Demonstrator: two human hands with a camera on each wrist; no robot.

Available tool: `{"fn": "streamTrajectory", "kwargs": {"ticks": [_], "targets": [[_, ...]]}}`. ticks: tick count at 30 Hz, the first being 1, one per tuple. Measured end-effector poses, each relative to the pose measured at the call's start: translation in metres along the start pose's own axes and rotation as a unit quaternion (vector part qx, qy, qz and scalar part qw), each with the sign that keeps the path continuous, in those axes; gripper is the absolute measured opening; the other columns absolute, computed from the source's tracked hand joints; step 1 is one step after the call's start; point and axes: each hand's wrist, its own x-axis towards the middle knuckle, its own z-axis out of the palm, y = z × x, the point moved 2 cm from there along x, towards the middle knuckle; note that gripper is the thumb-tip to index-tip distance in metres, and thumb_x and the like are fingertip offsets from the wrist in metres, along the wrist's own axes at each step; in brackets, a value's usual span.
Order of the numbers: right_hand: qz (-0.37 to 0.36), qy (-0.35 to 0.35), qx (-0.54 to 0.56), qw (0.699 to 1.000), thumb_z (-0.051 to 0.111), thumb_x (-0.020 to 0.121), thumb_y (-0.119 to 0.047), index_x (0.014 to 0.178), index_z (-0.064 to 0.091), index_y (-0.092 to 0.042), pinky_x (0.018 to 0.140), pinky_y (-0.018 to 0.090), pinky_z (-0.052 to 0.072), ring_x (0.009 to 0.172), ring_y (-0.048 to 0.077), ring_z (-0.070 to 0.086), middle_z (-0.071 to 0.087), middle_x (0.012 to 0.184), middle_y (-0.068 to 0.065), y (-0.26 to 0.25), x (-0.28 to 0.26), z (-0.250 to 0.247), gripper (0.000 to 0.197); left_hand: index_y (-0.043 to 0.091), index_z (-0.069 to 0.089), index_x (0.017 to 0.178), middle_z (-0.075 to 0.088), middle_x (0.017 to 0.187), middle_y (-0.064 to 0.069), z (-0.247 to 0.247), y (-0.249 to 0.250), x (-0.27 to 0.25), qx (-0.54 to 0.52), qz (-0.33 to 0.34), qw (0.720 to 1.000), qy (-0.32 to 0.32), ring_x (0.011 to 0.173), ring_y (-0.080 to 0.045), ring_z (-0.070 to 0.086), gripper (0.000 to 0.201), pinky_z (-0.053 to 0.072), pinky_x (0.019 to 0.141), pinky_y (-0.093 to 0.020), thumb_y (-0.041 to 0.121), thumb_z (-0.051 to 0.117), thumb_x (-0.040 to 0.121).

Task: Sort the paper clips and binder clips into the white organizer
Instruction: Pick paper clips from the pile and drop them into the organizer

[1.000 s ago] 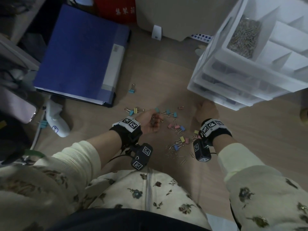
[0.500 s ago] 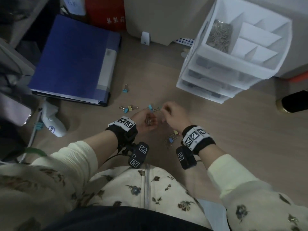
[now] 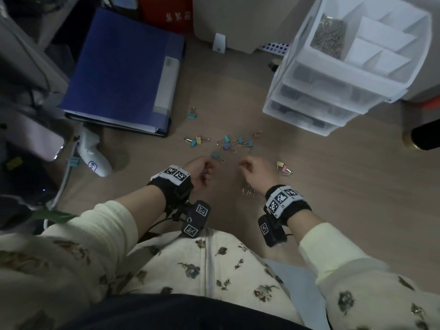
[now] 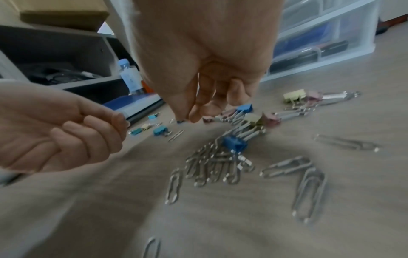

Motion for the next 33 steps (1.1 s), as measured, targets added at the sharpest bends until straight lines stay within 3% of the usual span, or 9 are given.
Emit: {"fn": "streamTrajectory", "kwargs": {"ticks": [4, 6, 11, 17, 19, 23, 26, 30, 33], "targets": [[-0.008, -0.002, -0.050, 0.999, 0.052, 0.090, -0.022, 0.117, 0.058, -0.027, 0.088, 0.044, 0.049, 0.107, 0.025, 0.059, 0.059, 0.121, 0.002, -0.014, -0.005, 0.019, 0.028, 0.015, 0.044, 0.067, 0.029, 0.057, 0.004, -0.016, -0.005, -0.002, -0.009, -0.009, 1.000, 0.013, 0.033, -0.007, 0.027, 0.030, 0.022, 0.035, -0.015, 0.024, 0.037, 0.094], [0.010, 0.004, -0.091, 0.996, 0.052, 0.092, -0.026, 0.121, 0.054, -0.026, 0.088, 0.047, 0.048, 0.109, 0.028, 0.059, 0.054, 0.126, 0.002, -0.020, -0.005, 0.023, 0.030, 0.015, 0.044, 0.068, 0.028, 0.057, 0.004, -0.020, -0.007, -0.004, -0.008, -0.011, 1.000, 0.011, 0.033, -0.007, 0.026, 0.028, 0.021, 0.036, -0.015, 0.023, 0.036, 0.094], [0.028, 0.032, -0.083, 0.996, 0.054, 0.091, -0.025, 0.120, 0.055, -0.014, 0.079, 0.042, 0.051, 0.102, 0.032, 0.059, 0.048, 0.128, 0.010, -0.024, 0.001, 0.030, 0.031, 0.014, 0.046, 0.069, 0.032, 0.047, 0.005, -0.034, -0.004, -0.007, -0.006, -0.005, 1.000, 0.021, 0.032, -0.008, 0.027, 0.028, 0.022, 0.037, -0.016, 0.021, 0.035, 0.093], [0.032, 0.019, -0.121, 0.992, 0.050, 0.093, -0.020, 0.104, 0.062, -0.012, 0.074, 0.040, 0.051, 0.097, 0.035, 0.061, 0.049, 0.124, 0.012, -0.026, -0.001, 0.030, 0.018, 0.013, 0.047, 0.069, 0.033, 0.058, 0.002, -0.039, 0.002, -0.010, 0.006, 0.002, 0.999, 0.031, 0.042, -0.010, 0.027, 0.027, 0.022, 0.041, -0.020, 0.020, 0.037, 0.093], [0.043, 0.008, -0.137, 0.990, 0.050, 0.093, -0.020, 0.105, 0.062, -0.013, 0.075, 0.041, 0.051, 0.099, 0.035, 0.061, 0.047, 0.131, 0.013, -0.027, 0.000, 0.031, 0.019, 0.012, 0.048, 0.069, 0.033, 0.058, 0.002, -0.038, 0.004, -0.010, 0.011, 0.001, 0.999, 0.030, 0.045, -0.011, 0.027, 0.026, 0.023, 0.043, -0.021, 0.019, 0.038, 0.092], [0.074, -0.042, -0.196, 0.977, 0.051, 0.091, -0.015, 0.116, 0.057, -0.011, 0.074, 0.039, 0.047, 0.105, 0.035, 0.059, 0.025, 0.152, 0.015, -0.033, -0.001, 0.031, 0.026, 0.012, 0.049, 0.069, 0.034, 0.058, 0.002, -0.040, 0.007, -0.009, 0.014, -0.003, 0.999, 0.031, 0.047, -0.011, 0.027, 0.025, 0.024, 0.042, -0.021, 0.019, 0.039, 0.091], [0.067, -0.047, -0.198, 0.977, 0.051, 0.085, -0.011, 0.111, 0.057, -0.006, 0.073, 0.037, 0.045, 0.103, 0.034, 0.056, 0.049, 0.127, 0.015, -0.037, -0.002, 0.029, 0.027, 0.012, 0.049, 0.069, 0.035, 0.058, 0.002, -0.038, 0.009, -0.008, 0.004, -0.009, 1.000, 0.027, 0.047, -0.010, 0.028, 0.025, 0.026, 0.041, -0.020, 0.018, 0.040, 0.091], [0.060, -0.039, -0.186, 0.980, 0.049, 0.089, -0.023, 0.106, 0.058, -0.003, 0.082, 0.038, 0.046, 0.104, 0.034, 0.054, 0.055, 0.113, 0.015, -0.036, -0.004, 0.030, 0.028, 0.009, 0.051, 0.069, 0.039, 0.060, 0.000, -0.032, 0.011, -0.007, -0.016, -0.003, 1.000, 0.024, 0.049, -0.010, 0.033, 0.027, 0.032, 0.041, -0.019, 0.015, 0.040, 0.093], [0.069, -0.035, -0.106, 0.991, 0.048, 0.090, -0.029, 0.089, 0.058, -0.008, 0.073, 0.036, 0.047, 0.091, 0.032, 0.057, 0.057, 0.095, 0.013, -0.036, -0.005, 0.030, 0.023, 0.008, 0.052, 0.070, 0.043, 0.061, -0.001, -0.026, 0.010, -0.004, -0.031, 0.000, 0.999, 0.017, 0.051, -0.011, 0.040, 0.029, 0.038, 0.040, -0.019, 0.015, 0.039, 0.095]]}}
